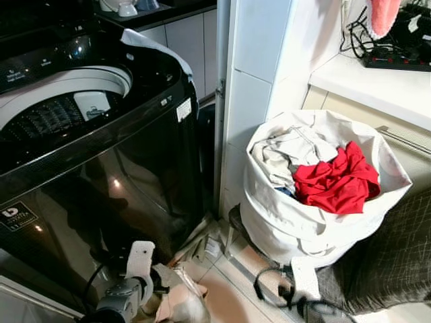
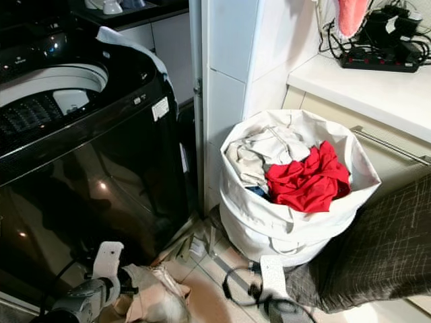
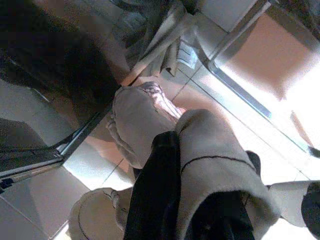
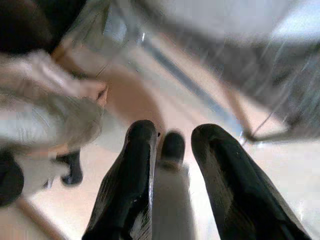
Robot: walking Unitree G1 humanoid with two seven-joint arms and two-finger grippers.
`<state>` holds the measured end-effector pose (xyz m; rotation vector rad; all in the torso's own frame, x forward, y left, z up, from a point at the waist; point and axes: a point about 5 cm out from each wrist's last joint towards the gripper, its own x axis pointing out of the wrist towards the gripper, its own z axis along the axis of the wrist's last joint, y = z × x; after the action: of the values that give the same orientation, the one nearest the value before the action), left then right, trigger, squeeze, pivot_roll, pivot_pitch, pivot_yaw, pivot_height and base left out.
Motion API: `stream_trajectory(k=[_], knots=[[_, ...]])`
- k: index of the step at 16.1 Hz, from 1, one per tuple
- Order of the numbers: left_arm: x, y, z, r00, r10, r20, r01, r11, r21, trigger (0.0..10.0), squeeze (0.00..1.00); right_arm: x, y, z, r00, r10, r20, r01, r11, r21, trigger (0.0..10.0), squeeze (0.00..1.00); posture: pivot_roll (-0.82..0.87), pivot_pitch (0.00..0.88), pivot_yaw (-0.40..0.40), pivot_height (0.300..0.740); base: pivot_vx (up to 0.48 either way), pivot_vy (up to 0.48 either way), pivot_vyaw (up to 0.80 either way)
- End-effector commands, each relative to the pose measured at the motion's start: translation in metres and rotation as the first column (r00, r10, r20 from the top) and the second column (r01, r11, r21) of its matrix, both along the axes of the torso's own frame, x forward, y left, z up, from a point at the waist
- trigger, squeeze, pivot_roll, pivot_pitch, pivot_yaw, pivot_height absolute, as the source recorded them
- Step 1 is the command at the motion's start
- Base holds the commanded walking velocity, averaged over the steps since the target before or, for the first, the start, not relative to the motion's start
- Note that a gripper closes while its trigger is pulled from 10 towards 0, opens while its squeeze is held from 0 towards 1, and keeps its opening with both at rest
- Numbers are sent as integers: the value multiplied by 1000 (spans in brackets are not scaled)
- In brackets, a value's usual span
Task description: Clothes washing
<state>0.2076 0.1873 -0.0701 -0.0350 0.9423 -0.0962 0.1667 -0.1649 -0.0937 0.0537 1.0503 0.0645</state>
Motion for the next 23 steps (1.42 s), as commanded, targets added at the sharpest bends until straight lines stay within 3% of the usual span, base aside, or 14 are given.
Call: stream_trajectory(k=[1, 23], knots=[[0, -1, 0, 1000, -17, 1, 17, 1000, 8, 10000, 0, -8, -1, -4, 999, -8, -35, 8, 1000, -1, 10000, 0, 1, 0, 19, 740, 0, 0, 0], [1, 0, 0, 1000, -24, -4, 24, 1000, 14, 10000, 0, -8, 0, -4, 999, -12, -37, 12, 1000, 6, 10000, 0, -3, 0, 28, 740, 0, 0, 0]])
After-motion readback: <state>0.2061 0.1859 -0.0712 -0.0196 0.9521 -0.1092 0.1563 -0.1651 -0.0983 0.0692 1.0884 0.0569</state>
